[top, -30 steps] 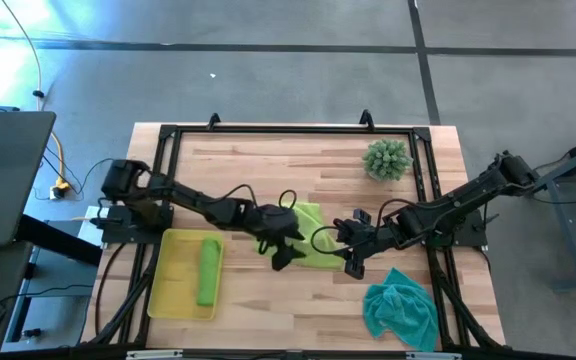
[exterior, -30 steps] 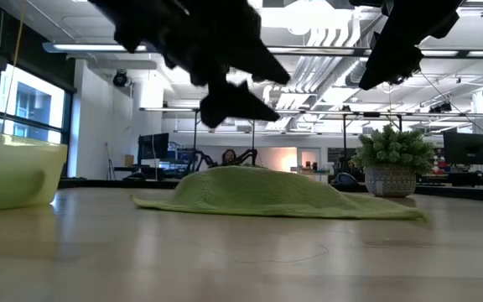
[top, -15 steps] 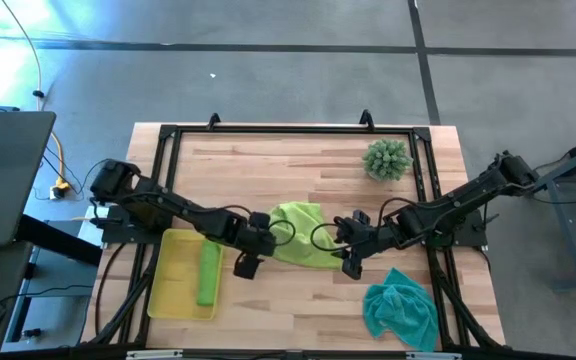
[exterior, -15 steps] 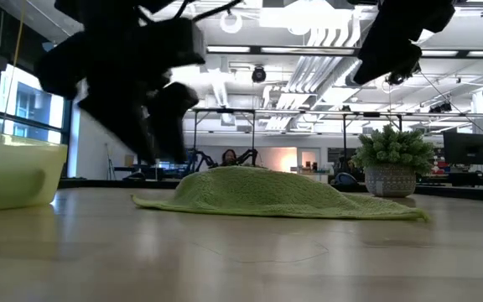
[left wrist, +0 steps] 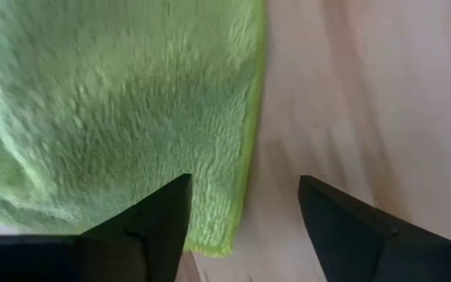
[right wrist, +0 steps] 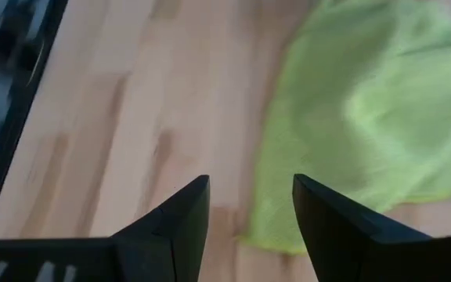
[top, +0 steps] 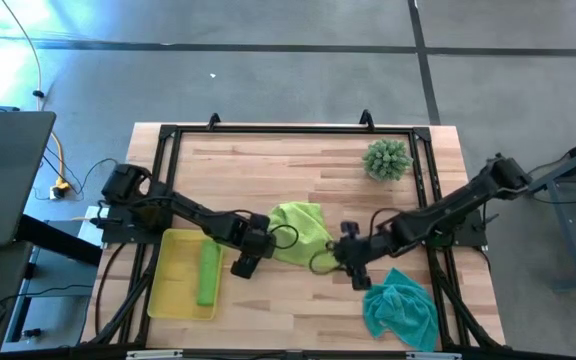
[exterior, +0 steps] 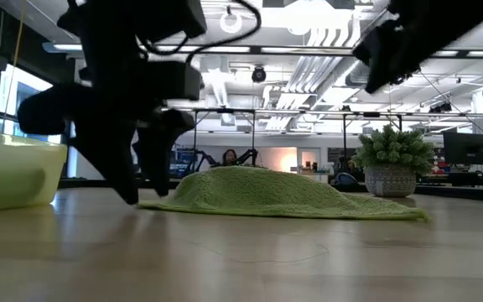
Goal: Roll microfiber towels into tight, uniform cylinder then place into a basket
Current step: Fold the light green microfiber towel
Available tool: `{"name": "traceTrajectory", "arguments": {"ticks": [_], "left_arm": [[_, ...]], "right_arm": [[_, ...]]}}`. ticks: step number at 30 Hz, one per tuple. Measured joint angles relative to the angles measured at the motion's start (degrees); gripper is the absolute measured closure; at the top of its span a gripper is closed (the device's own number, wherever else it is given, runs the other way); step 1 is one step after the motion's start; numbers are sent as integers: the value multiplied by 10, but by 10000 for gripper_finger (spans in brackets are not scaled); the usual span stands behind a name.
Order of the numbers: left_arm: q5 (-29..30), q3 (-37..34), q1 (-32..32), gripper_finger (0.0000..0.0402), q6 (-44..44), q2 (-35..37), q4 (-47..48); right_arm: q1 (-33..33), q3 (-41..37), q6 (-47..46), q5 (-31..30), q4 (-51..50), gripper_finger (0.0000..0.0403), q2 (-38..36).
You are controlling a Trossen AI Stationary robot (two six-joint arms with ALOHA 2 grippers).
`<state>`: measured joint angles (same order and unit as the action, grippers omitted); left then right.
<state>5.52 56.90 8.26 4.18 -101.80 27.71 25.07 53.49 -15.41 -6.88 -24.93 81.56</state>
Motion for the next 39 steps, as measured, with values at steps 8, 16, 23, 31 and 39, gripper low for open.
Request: {"name": "traceTrajectory", "arguments": {"ticks": [8, 16, 23, 31, 39], "left_arm": [[-32, 1, -25, 243, -6, -16, 2], [-46, 1, -30, 284, -16, -17, 6], [-46, 1, -30, 299, -45, -17, 6], [-47, 1, -30, 300, -55, -18, 7], [-47, 0, -25, 309, -99, -18, 10]], "right_arm": [[17, 0, 24, 28, 4, 226, 77], [21, 0, 45, 53, -16, 226, 131], [20, 0, 73, -10, -16, 226, 170], [16, 3, 49, -35, -16, 227, 204], [18, 2, -17, -34, -17, 304, 210]]}}
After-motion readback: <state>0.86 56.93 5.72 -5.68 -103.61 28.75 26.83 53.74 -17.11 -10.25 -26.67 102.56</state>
